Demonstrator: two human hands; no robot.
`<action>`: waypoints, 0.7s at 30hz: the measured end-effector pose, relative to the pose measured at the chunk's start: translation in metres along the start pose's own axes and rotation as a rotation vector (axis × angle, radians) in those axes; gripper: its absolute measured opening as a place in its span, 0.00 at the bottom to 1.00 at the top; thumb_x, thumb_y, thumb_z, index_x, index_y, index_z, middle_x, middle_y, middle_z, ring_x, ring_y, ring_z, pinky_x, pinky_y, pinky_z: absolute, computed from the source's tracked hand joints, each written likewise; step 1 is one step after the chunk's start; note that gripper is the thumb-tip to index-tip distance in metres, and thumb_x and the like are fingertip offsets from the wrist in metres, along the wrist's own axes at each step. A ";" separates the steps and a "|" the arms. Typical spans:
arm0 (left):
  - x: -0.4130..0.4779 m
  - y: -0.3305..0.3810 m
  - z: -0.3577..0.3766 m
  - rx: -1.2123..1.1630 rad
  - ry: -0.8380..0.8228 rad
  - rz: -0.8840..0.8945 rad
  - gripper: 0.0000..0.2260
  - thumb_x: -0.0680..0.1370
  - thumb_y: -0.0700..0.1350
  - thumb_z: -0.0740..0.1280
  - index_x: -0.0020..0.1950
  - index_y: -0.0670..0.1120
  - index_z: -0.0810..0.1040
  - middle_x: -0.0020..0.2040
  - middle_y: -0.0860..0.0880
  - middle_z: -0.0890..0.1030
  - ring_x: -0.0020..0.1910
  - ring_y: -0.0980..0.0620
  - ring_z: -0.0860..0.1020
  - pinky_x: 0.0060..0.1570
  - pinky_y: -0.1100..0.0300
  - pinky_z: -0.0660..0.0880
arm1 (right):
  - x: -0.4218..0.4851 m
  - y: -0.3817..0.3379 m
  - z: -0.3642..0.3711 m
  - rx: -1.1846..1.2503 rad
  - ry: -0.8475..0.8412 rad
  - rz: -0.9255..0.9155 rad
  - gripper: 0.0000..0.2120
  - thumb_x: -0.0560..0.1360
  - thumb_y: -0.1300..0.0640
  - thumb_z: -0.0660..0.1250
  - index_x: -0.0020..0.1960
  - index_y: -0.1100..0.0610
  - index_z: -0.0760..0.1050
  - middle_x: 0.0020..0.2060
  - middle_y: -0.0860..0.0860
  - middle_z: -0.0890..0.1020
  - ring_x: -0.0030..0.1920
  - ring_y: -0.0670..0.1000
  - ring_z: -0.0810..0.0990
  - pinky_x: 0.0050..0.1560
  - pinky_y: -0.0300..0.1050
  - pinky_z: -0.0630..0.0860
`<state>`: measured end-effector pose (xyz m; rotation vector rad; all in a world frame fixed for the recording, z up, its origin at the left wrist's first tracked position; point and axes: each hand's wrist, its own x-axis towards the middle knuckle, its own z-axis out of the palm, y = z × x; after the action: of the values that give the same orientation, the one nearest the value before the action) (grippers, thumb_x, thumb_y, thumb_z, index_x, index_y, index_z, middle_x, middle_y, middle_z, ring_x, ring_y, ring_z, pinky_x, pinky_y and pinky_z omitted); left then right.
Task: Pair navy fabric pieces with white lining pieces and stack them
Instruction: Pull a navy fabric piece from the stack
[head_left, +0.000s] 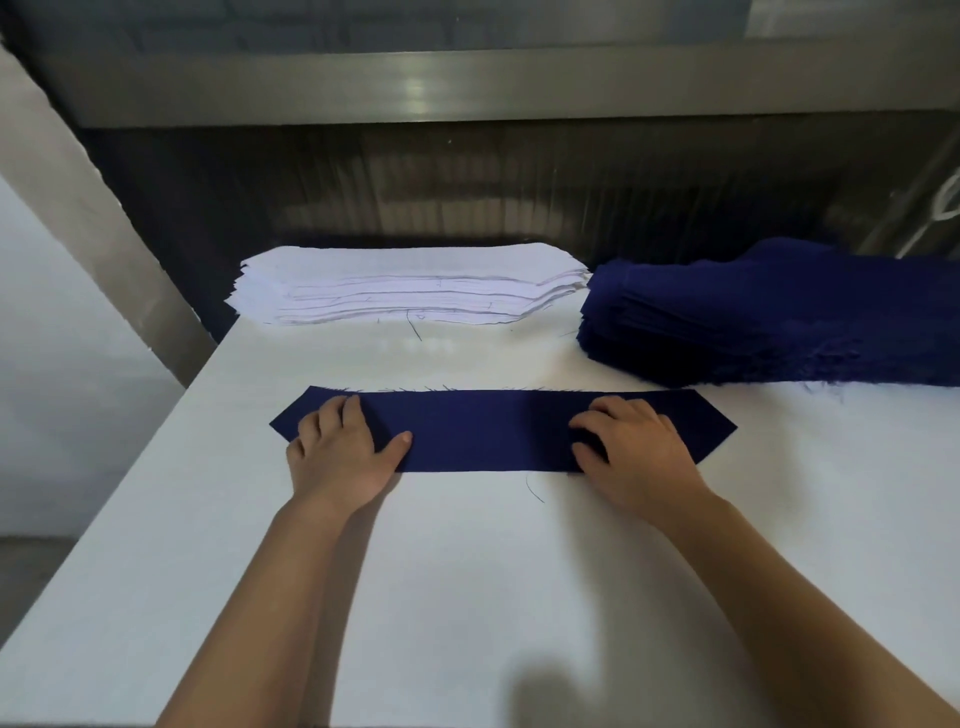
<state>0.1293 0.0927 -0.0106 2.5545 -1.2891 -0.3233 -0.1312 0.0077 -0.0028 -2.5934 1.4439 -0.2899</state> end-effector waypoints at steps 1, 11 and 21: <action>0.004 0.000 -0.002 -0.027 0.009 -0.002 0.34 0.77 0.64 0.58 0.77 0.49 0.54 0.77 0.49 0.55 0.74 0.44 0.52 0.71 0.47 0.51 | 0.006 -0.003 -0.001 0.027 0.025 0.004 0.16 0.78 0.51 0.58 0.65 0.50 0.72 0.63 0.47 0.71 0.63 0.51 0.67 0.62 0.46 0.61; 0.102 0.025 -0.038 -0.227 0.317 0.100 0.21 0.82 0.55 0.56 0.73 0.48 0.65 0.75 0.49 0.60 0.73 0.47 0.55 0.69 0.51 0.51 | 0.136 -0.032 -0.011 0.372 0.082 0.062 0.25 0.79 0.55 0.58 0.75 0.58 0.57 0.74 0.57 0.58 0.74 0.55 0.54 0.72 0.46 0.53; 0.182 0.030 -0.048 -0.011 0.298 0.055 0.25 0.83 0.58 0.46 0.78 0.49 0.58 0.79 0.44 0.50 0.78 0.46 0.46 0.72 0.46 0.46 | 0.216 -0.019 -0.008 0.139 0.014 0.241 0.26 0.81 0.45 0.46 0.76 0.53 0.50 0.75 0.59 0.52 0.75 0.58 0.47 0.73 0.53 0.48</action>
<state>0.2275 -0.0653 0.0299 2.4372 -1.2354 0.0608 -0.0066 -0.1669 0.0293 -2.2855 1.6573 -0.3629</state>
